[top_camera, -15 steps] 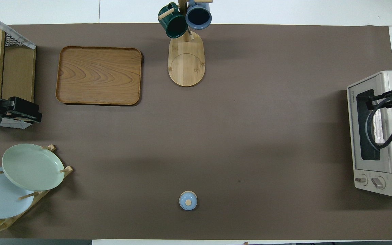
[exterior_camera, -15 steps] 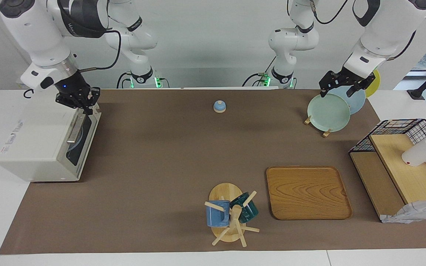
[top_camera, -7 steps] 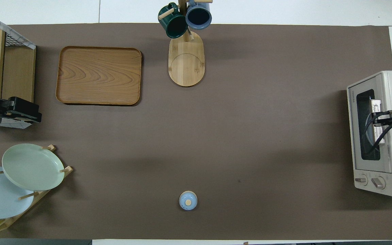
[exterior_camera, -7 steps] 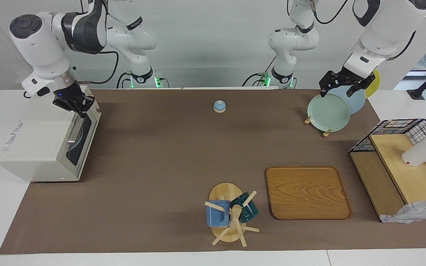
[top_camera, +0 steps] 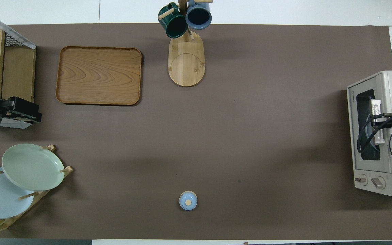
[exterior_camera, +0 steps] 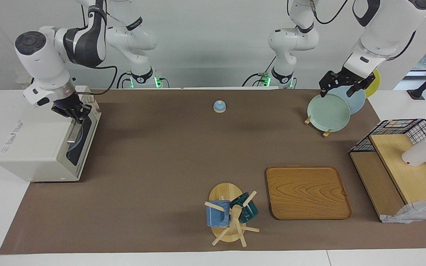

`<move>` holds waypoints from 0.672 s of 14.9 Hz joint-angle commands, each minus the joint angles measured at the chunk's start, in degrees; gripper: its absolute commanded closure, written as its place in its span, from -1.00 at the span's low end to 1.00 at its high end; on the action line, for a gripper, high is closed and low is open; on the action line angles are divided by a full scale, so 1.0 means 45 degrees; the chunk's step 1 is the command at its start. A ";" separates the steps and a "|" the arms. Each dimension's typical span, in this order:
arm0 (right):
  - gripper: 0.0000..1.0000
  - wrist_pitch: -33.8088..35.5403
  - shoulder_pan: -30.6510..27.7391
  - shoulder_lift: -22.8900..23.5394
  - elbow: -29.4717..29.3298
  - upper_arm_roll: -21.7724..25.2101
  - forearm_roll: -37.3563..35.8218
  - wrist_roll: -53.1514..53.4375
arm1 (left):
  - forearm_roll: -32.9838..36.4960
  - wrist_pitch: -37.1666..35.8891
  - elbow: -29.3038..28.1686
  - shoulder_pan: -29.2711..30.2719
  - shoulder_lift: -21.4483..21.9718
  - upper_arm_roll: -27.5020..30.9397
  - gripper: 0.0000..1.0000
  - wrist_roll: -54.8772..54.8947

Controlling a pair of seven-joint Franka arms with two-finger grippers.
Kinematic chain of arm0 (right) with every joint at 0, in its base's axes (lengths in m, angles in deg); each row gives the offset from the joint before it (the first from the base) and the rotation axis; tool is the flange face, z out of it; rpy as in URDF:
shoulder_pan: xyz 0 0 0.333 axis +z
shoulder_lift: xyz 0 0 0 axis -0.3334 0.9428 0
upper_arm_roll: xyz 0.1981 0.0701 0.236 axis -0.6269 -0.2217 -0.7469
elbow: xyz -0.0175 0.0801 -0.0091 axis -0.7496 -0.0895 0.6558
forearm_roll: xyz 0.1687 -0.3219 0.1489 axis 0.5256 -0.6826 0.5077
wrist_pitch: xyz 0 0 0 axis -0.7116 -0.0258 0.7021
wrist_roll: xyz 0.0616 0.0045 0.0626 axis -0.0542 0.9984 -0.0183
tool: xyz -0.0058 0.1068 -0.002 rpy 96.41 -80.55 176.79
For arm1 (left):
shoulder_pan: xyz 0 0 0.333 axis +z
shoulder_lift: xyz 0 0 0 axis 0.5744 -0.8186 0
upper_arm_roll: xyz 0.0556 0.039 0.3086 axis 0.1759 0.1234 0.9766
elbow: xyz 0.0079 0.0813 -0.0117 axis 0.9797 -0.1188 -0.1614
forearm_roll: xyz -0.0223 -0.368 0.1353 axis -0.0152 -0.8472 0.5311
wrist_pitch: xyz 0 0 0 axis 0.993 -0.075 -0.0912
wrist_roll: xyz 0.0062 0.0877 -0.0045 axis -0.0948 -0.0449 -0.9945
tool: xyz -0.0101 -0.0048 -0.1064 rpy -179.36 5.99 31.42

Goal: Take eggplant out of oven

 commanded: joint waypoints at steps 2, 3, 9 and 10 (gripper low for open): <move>1.00 -0.0238 -0.0230 -0.0030 0.0304 -0.0120 -0.0338 0.0186 | -0.0071 0.0079 -0.0212 0.0059 0.0278 0.0016 -1.00 0.0009; 1.00 -0.0238 -0.0231 0.0009 0.0304 -0.0120 -0.0338 0.0147 | -0.0071 0.0079 -0.0212 0.0059 0.0278 0.0036 -1.00 0.0009; 1.00 -0.0258 -0.0289 0.0009 0.0460 -0.0140 -0.0357 0.0147 | -0.0071 0.0079 -0.0212 0.0059 0.0278 0.0016 -1.00 0.0009; 1.00 -0.0509 -0.0289 0.0029 0.0596 -0.0140 -0.0338 0.0166 | -0.0071 0.0079 -0.0212 0.0059 0.0278 0.0016 -1.00 0.0009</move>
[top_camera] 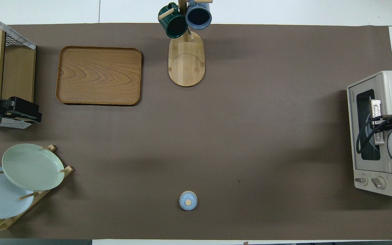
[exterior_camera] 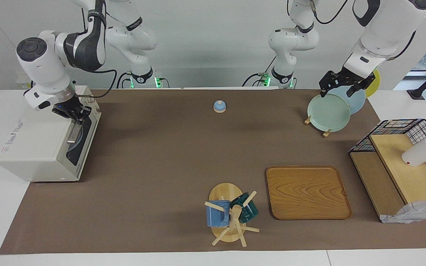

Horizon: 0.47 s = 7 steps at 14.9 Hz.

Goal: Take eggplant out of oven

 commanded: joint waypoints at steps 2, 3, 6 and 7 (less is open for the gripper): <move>1.00 -0.0912 -0.0180 -0.0079 0.0957 -0.0158 -0.0146 0.0127 | -0.0071 0.0079 -0.0212 0.0059 0.0278 0.0016 -1.00 0.0009; 1.00 -0.0894 -0.0160 -0.0079 0.1037 -0.0158 -0.0029 0.0127 | -0.0071 0.0079 -0.0212 0.0059 0.0278 0.0016 -1.00 -0.0010; 1.00 -0.1049 0.0306 -0.0021 0.1057 -0.0177 0.0011 0.0225 | -0.0071 0.0079 -0.0212 0.0059 0.0278 0.0016 -1.00 0.0009; 1.00 -0.1224 0.0502 0.0018 0.1134 -0.0177 0.0166 0.0302 | -0.0071 0.0079 -0.0212 0.0059 0.0278 0.0016 -1.00 0.0009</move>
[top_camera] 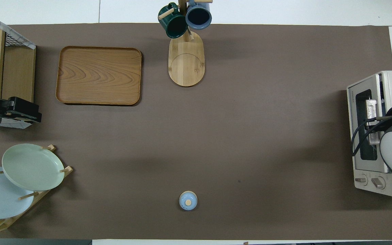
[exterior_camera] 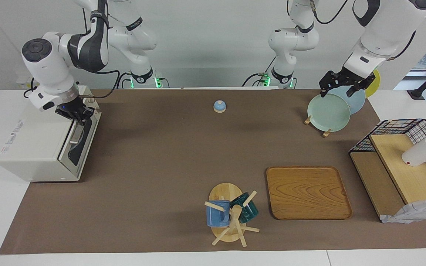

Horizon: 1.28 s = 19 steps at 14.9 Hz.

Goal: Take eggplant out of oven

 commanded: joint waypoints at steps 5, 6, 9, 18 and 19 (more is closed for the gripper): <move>1.00 -0.2031 0.0546 0.0855 0.0817 -0.0043 0.0512 0.0576 | -0.0071 0.0079 -0.0212 0.0059 0.0278 0.0016 -1.00 0.0010; 1.00 -0.2286 0.0546 0.1031 0.0837 -0.0062 0.0572 0.0576 | -0.0071 0.0079 -0.0212 0.0059 0.0278 0.0016 -1.00 -0.0010; 1.00 -0.3242 0.0565 0.1657 0.1031 -0.0081 0.0611 0.0557 | -0.0071 0.0079 -0.0212 0.0059 0.0278 0.0016 -1.00 0.0010; 1.00 -0.6583 0.1307 0.3297 0.1852 -0.0120 0.0866 0.1278 | -0.0071 0.0079 -0.0212 0.0059 0.0278 0.0016 -1.00 -0.0010; 1.00 -0.6624 0.1308 0.3337 0.1852 -0.0120 0.0866 0.1415 | -0.0071 0.0079 -0.0212 0.0059 0.0278 0.0035 -1.00 -0.0010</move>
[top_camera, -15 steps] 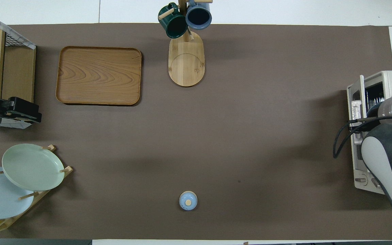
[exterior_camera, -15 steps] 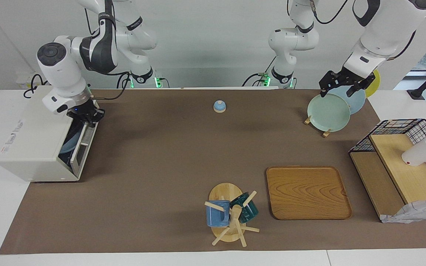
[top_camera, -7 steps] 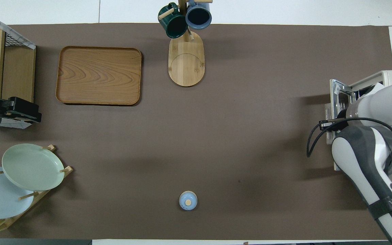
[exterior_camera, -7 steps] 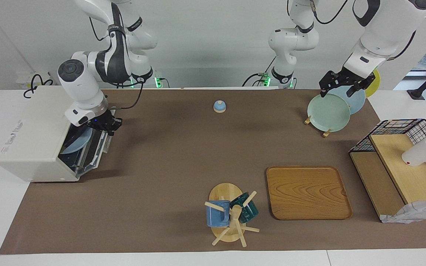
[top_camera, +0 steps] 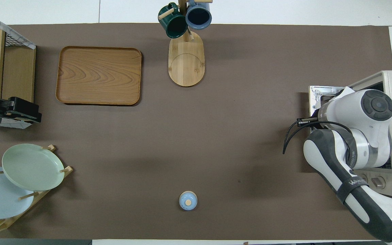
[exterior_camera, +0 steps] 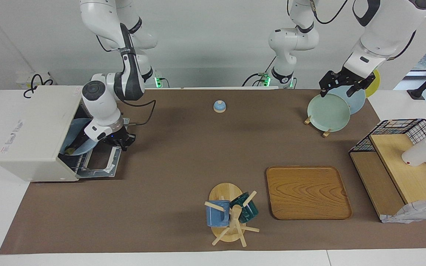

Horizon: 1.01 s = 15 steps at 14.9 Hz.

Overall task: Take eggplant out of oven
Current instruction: 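Pull the oven door open toward the robot with the right gripper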

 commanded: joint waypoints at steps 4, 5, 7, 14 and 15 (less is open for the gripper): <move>1.00 -0.0331 0.0146 0.0487 -0.0721 0.0173 -0.0270 0.0531 | -0.0071 0.0079 -0.0212 0.0059 0.0278 0.0035 -1.00 0.0009; 1.00 0.0465 0.0362 0.0468 -0.1246 0.0173 -0.0036 0.0688 | -0.0071 0.0079 -0.0212 0.0059 0.0278 0.0016 -1.00 0.0009; 1.00 0.1873 0.0694 0.0429 -0.2107 0.0173 0.0045 0.1291 | -0.0071 0.0079 -0.0212 0.0059 0.0278 0.0016 -1.00 0.0009; 0.07 0.4590 0.0017 -0.0781 -0.2619 0.0349 -0.0209 0.2057 | -0.0071 0.0079 -0.0212 0.0059 0.0278 0.0016 -1.00 0.0009; -0.04 0.4845 -0.0335 -0.0937 -0.2619 0.0349 -0.0228 0.2076 | -0.0071 0.0079 -0.0212 0.0059 0.0278 0.0035 -1.00 0.0009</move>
